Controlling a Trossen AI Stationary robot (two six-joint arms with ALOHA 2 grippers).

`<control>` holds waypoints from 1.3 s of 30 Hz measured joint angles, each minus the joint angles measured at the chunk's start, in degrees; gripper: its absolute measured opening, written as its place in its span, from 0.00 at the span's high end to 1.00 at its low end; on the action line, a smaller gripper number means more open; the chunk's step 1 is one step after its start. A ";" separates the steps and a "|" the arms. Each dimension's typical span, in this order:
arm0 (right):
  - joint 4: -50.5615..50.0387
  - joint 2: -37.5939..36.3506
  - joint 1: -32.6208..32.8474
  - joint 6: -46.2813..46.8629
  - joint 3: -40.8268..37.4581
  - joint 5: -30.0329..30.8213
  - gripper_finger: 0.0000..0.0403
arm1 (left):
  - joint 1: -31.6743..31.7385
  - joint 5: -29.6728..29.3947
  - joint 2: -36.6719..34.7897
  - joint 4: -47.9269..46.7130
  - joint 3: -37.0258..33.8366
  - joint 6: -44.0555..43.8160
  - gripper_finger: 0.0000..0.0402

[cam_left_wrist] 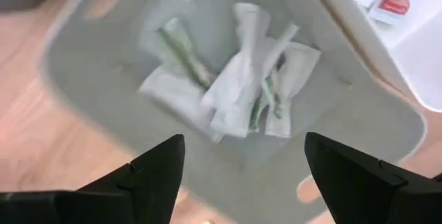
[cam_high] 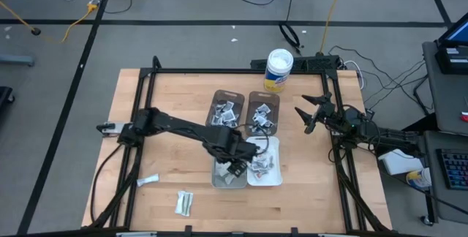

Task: Pick & Place First Aid Supplies
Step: Put the green pad into the gray bin

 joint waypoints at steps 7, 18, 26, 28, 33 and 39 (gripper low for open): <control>0.00 0.00 -0.02 0.00 -0.02 0.02 0.31 | -0.54 -0.03 -11.02 1.20 -13.82 -12.98 0.29; 0.00 0.00 0.01 0.00 0.00 0.01 0.31 | -1.62 3.05 -25.48 6.08 -35.02 -29.23 0.32; 0.00 0.00 -0.01 0.00 -0.02 0.00 0.31 | -7.20 5.96 -26.01 7.36 -36.95 -37.68 0.32; -0.02 0.00 -0.01 0.00 0.00 0.00 0.31 | -9.37 5.73 -25.86 8.89 -36.96 -40.72 0.32; -0.02 0.00 0.00 0.00 -0.01 0.00 0.31 | -15.13 5.70 -25.53 11.73 -36.95 -48.29 0.32; -0.02 0.00 0.00 -0.01 -0.01 -0.01 0.31 | -22.36 5.51 -25.39 15.56 -36.95 -57.39 0.32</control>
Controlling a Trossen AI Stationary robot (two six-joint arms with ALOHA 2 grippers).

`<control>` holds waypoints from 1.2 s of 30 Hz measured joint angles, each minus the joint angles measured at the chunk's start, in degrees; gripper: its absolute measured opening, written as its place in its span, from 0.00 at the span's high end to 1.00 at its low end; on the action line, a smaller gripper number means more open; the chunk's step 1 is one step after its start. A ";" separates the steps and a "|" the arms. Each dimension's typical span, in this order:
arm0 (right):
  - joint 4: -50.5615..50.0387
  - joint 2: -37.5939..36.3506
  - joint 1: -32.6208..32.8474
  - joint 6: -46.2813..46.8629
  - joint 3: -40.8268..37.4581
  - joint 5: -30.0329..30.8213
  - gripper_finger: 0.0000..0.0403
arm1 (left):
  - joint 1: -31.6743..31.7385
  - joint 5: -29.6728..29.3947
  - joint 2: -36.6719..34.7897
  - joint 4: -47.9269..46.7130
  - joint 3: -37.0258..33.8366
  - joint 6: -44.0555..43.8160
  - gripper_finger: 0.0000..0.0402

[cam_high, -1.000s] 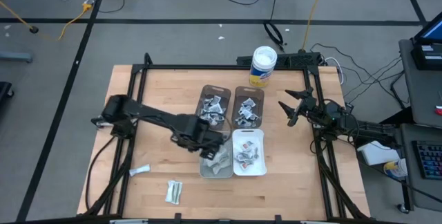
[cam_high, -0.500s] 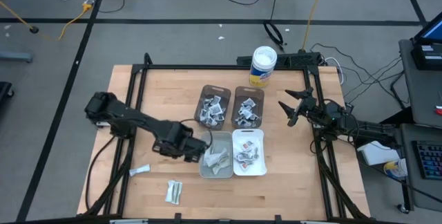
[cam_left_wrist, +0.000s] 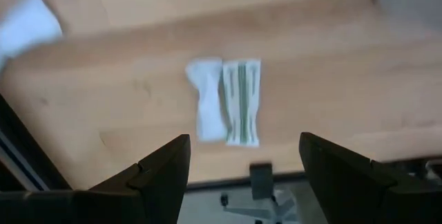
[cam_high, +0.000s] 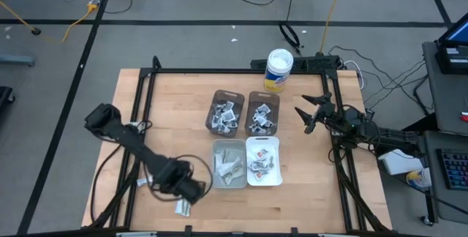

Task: Pick & Place First Aid Supplies
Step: Put the green pad into the gray bin

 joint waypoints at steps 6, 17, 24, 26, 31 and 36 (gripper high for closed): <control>0.00 0.00 -0.01 0.01 0.00 0.00 0.31 | -6.31 0.26 0.00 0.75 0.00 -8.22 0.32; 0.03 0.02 -0.01 0.02 0.00 0.01 0.31 | -7.67 1.62 5.74 10.08 -4.26 -7.43 0.32; 0.02 0.02 -0.02 0.01 0.01 0.00 0.31 | -7.65 0.45 7.10 10.66 -7.73 -6.88 0.32; 0.02 0.02 -0.02 0.02 0.02 0.00 0.31 | -7.38 0.11 7.16 11.13 -9.10 -6.84 0.32; 0.02 0.02 -0.01 0.02 0.00 0.00 0.31 | -6.94 -0.02 7.17 16.28 -12.40 -5.41 0.32; 0.00 0.02 0.00 0.00 0.00 0.02 0.31 | -6.64 0.16 7.19 17.22 -13.09 -4.54 0.32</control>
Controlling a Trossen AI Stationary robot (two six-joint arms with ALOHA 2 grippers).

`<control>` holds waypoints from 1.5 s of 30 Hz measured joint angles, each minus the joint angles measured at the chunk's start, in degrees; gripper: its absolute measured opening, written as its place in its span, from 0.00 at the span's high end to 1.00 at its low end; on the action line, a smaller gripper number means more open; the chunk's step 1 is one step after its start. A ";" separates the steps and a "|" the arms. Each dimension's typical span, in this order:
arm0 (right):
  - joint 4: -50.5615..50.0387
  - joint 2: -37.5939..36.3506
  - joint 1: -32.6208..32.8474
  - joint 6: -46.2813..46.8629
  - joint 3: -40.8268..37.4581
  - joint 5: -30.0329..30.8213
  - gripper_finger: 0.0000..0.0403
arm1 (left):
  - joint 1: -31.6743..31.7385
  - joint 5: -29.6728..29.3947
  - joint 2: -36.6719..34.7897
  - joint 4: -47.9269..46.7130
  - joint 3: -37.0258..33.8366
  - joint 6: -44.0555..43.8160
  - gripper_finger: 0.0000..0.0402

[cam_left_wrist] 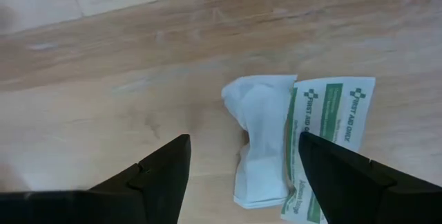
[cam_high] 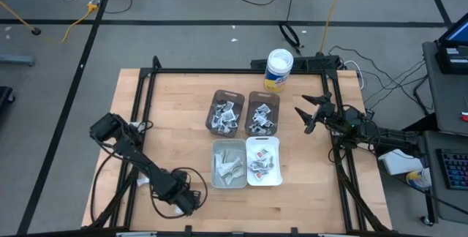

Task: Pick & Place First Aid Supplies
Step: Put the green pad into the gray bin

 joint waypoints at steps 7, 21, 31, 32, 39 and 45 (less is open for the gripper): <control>0.01 0.00 -0.02 0.01 0.00 -0.02 0.31 | 0.06 1.87 0.00 0.10 0.00 1.37 0.46; 0.00 0.00 0.00 0.02 0.02 0.00 0.31 | 0.26 4.66 -0.38 0.06 0.26 3.58 0.92; 0.00 0.00 0.00 0.02 0.00 0.00 0.31 | 1.22 4.30 -9.58 -8.47 0.31 4.39 0.95; 0.00 0.00 -0.01 0.01 0.00 -0.02 0.31 | 1.38 4.30 -10.88 -9.29 0.33 5.01 0.94; 0.00 0.00 -0.02 0.02 0.00 -0.02 0.31 | 1.99 2.76 -17.84 -10.57 0.33 15.89 0.98; 0.00 0.00 -0.02 0.01 0.00 0.00 0.31 | 1.94 3.27 -19.49 -12.45 0.33 25.19 0.99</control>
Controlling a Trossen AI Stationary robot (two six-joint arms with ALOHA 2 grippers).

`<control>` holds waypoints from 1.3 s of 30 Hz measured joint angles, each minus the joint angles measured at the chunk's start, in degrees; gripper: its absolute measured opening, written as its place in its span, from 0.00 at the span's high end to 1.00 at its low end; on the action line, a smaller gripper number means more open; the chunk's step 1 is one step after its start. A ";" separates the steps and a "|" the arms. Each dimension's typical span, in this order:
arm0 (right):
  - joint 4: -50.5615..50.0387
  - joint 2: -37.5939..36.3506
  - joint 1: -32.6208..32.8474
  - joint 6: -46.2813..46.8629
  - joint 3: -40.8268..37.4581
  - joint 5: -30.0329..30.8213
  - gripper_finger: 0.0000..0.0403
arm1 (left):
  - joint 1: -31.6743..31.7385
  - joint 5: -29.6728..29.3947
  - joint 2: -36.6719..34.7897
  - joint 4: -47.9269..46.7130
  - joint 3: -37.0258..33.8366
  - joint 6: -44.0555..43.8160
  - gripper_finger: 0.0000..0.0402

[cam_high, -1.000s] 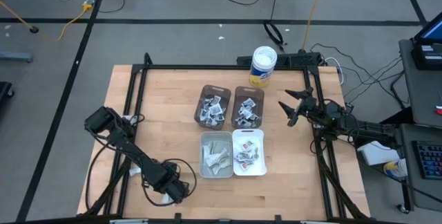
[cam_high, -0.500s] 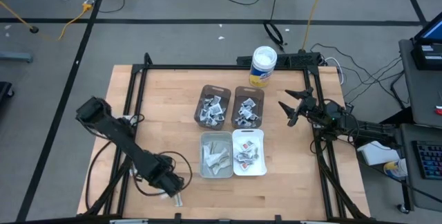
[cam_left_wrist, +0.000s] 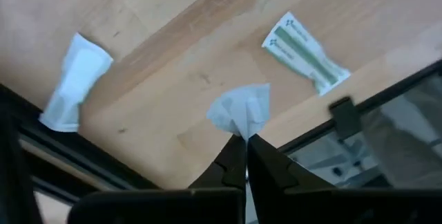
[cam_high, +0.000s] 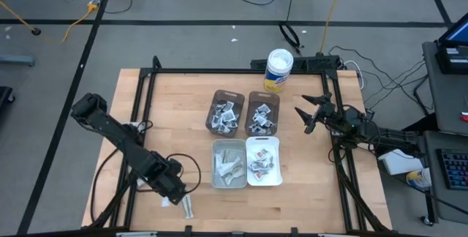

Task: Pick & Place First Aid Supplies
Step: Put the green pad into the gray bin

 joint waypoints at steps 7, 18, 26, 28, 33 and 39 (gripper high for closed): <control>0.00 0.00 0.01 0.01 0.01 -0.01 0.31 | 7.92 2.52 2.64 -4.14 1.65 10.98 0.98; 0.00 -0.02 0.02 0.01 0.00 0.00 0.31 | 22.99 -0.57 15.60 -15.56 19.45 34.20 0.99; 0.00 -0.02 0.00 0.01 0.02 0.00 0.31 | 28.34 -3.05 27.66 -21.10 37.90 44.39 0.99; 0.00 0.00 0.00 0.00 0.00 -0.01 0.31 | 29.40 -3.41 30.68 -22.06 42.80 46.49 0.99; 0.00 -0.02 0.00 0.01 0.00 0.00 0.31 | 31.03 -3.47 36.72 -24.38 53.44 49.98 0.99; 0.01 -0.02 0.01 0.00 0.01 -0.01 0.31 | 31.32 -5.09 39.12 -25.00 56.50 50.96 0.99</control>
